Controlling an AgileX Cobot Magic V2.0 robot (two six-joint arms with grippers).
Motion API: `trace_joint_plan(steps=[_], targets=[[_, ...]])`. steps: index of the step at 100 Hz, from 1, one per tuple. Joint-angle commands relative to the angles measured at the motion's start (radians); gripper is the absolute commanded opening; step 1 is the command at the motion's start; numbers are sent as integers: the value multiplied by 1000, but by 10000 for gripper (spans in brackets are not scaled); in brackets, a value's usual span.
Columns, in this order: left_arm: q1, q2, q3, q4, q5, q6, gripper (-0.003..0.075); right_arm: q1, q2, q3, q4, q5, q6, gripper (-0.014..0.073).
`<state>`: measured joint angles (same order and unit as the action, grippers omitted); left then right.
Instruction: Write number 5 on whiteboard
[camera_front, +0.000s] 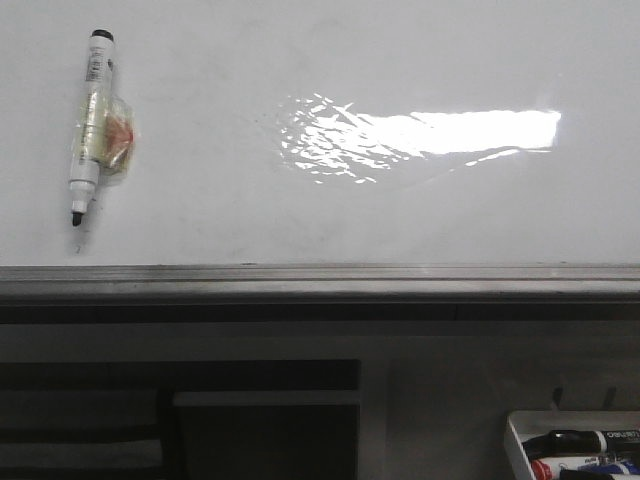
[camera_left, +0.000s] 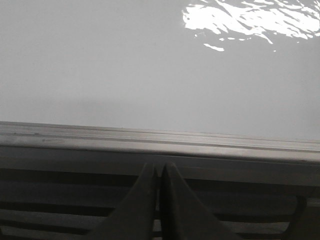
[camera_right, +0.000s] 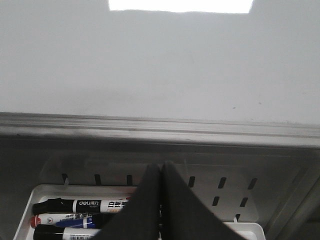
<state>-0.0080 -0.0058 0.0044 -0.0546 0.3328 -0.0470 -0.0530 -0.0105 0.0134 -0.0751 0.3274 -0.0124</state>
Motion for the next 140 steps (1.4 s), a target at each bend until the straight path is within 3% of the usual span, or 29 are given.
trace_joint_plan(steps=[1, 69, 92, 98, 122, 133, 140], targets=[[2, -28, 18, -9, -62, -2, -20, -6, -18, 25, -13, -16, -8, -61], [2, -28, 18, 66, -123, -2, -20, -6, -18, 25, -13, -26, -8, -61], [2, -28, 18, 83, -203, -2, -20, -6, -18, 25, -10, -195, -8, -61], [2, -28, 18, 83, -217, -2, -20, -6, -18, 25, -68, -231, -19, -61], [3, -28, 18, 81, -333, -2, -20, -6, -18, 25, -107, -259, -19, -61], [3, -28, 7, -23, -394, -2, -21, -6, -16, 25, -34, -257, 18, -61], [3, -17, -18, -36, -333, -2, -21, -6, -2, 22, 30, -252, 18, -61]])
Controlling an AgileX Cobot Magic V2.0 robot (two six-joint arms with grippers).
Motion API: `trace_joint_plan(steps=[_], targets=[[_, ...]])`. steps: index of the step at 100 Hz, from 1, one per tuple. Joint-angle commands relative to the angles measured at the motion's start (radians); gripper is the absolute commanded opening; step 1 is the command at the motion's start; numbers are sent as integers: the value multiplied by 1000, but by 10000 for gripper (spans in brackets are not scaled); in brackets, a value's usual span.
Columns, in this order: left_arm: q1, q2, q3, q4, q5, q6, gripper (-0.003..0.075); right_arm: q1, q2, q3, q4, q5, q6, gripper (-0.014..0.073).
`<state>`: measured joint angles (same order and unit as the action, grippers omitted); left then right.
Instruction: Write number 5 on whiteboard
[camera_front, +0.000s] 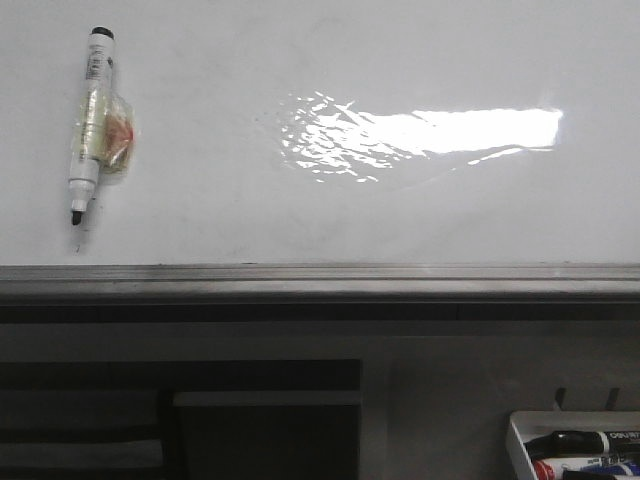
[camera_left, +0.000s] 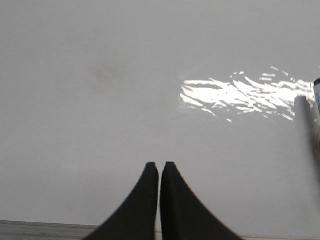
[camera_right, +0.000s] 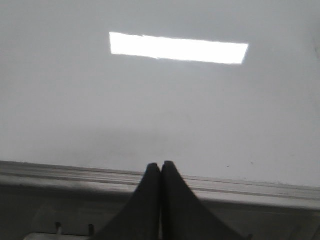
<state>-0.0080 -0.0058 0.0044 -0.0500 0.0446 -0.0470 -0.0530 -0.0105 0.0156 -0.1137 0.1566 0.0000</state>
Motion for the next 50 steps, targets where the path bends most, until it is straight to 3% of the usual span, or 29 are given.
trace_joint_plan(steps=[1, 18, 50], targets=[[3, -15, -25, -36, -45, -2, -21, -6, 2, 17, 74, -74, 6, -61], [3, 84, -135, -16, 120, -2, -21, -6, 86, -71, 81, 21, 6, -61], [3, 322, -253, 43, 90, 12, -20, -6, 349, -244, 98, 114, 6, -61]])
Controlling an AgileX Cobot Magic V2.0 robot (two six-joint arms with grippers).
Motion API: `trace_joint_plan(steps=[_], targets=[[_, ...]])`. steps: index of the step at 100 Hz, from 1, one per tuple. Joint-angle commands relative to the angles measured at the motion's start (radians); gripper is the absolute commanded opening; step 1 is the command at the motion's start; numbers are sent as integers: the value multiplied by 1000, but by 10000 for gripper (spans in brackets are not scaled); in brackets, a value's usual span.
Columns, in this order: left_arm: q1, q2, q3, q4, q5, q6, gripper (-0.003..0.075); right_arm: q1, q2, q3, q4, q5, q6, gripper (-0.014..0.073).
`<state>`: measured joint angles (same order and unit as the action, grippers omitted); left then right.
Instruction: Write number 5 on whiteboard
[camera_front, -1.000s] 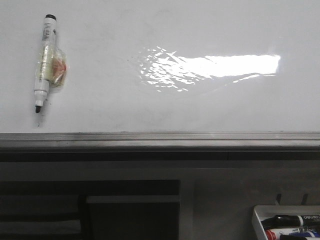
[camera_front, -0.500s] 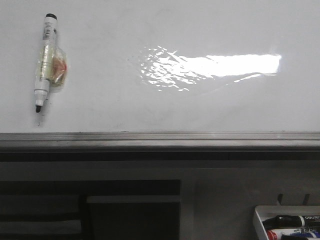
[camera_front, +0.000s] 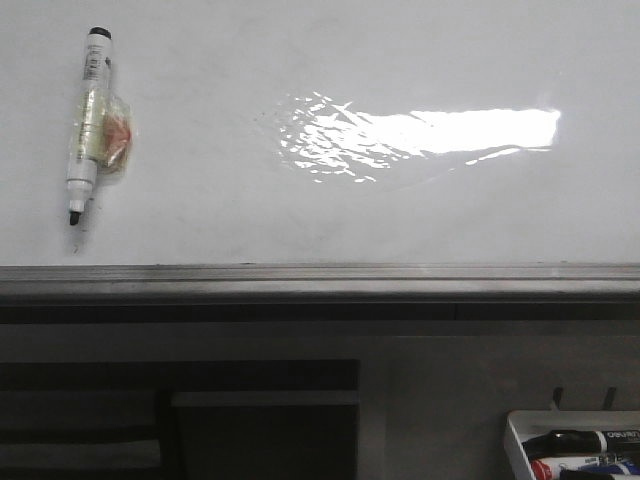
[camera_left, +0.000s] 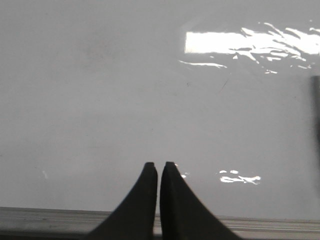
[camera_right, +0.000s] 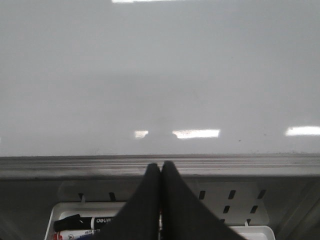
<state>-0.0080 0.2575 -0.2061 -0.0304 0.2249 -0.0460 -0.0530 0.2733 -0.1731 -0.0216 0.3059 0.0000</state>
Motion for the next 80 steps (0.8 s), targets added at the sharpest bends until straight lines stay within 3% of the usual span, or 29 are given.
trace_joint_plan(steps=[1, 9, 24, 31, 41, 54, 80], targets=[[1, 63, -42, 30, -94, 11, -18, -6, 73, -58, 6, -32, 6, -61], [-5, 111, -42, 38, -110, 16, 52, -6, 106, -60, 6, -31, 6, -61], [-12, 192, -41, -44, -200, 16, 394, -6, 125, -60, 6, -45, 6, -61], [-12, 231, -39, -132, -289, 16, 466, -6, 125, -60, 6, -50, 6, -61], [-16, 295, -37, -136, -417, 16, 456, 2, 125, -56, 6, -46, 6, -61], [-65, 367, -42, 10, -475, 16, 450, 4, 125, -56, 6, -53, 6, -61], [-360, 522, -62, 48, -593, 4, 447, 4, 125, -56, 6, -47, 6, -61]])
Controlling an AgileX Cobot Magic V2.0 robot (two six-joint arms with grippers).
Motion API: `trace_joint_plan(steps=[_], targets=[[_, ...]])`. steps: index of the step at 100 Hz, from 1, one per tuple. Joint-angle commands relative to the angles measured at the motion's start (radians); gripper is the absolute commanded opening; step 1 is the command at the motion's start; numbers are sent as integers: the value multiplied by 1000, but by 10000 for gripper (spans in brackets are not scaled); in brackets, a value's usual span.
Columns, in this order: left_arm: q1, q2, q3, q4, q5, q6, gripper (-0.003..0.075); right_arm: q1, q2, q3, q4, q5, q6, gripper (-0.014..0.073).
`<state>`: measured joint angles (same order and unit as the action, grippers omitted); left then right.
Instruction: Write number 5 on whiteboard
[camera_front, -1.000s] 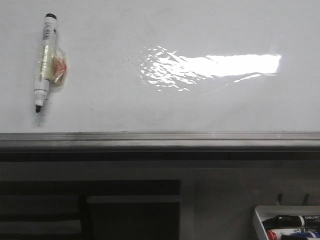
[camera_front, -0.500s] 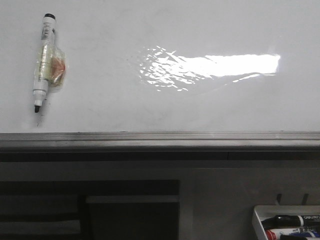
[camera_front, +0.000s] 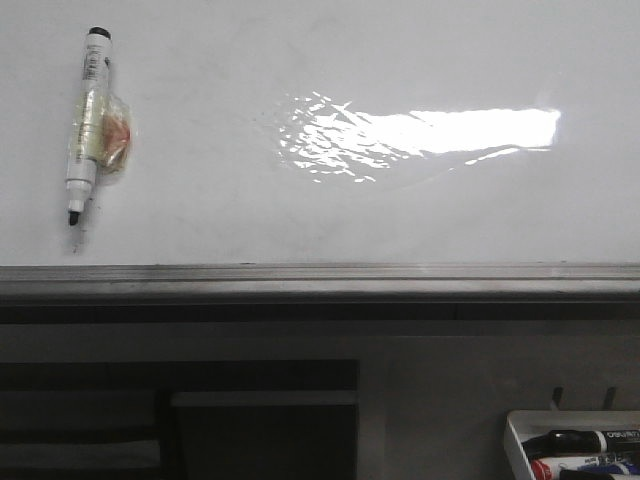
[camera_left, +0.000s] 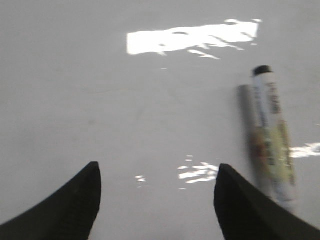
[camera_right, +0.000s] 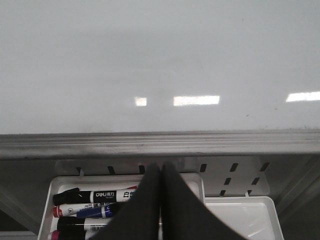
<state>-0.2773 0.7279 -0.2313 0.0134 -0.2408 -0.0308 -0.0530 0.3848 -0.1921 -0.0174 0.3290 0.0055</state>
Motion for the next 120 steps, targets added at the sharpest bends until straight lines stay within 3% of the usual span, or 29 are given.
trace_joint_plan(steps=[1, 18, 33, 53, 72, 87, 102, 120], targets=[[-108, 62, -37, 4, -133, -13, 447, 4, 14, -37, 2, -70, 0, -61], [-281, 206, -37, -150, -329, -19, 416, 4, 14, -37, 2, -70, 0, -61], [-358, 321, -76, -163, -351, -19, 416, 4, 14, -37, 2, -70, 0, -61], [-373, 416, -124, -284, -344, -19, 416, 4, 14, -37, 2, -70, 0, -61], [-373, 476, -130, -290, -318, -19, 406, 4, 14, -37, 2, -70, 0, -61], [-370, 517, -130, -294, -319, -19, 273, 4, 14, -37, 2, -70, 0, -61], [-370, 533, -130, -294, -315, -19, -11, 4, 14, -37, -7, -67, 0, -61], [-370, 491, -130, -215, -319, -19, -20, 21, 14, -57, -23, -50, 0, -61]])
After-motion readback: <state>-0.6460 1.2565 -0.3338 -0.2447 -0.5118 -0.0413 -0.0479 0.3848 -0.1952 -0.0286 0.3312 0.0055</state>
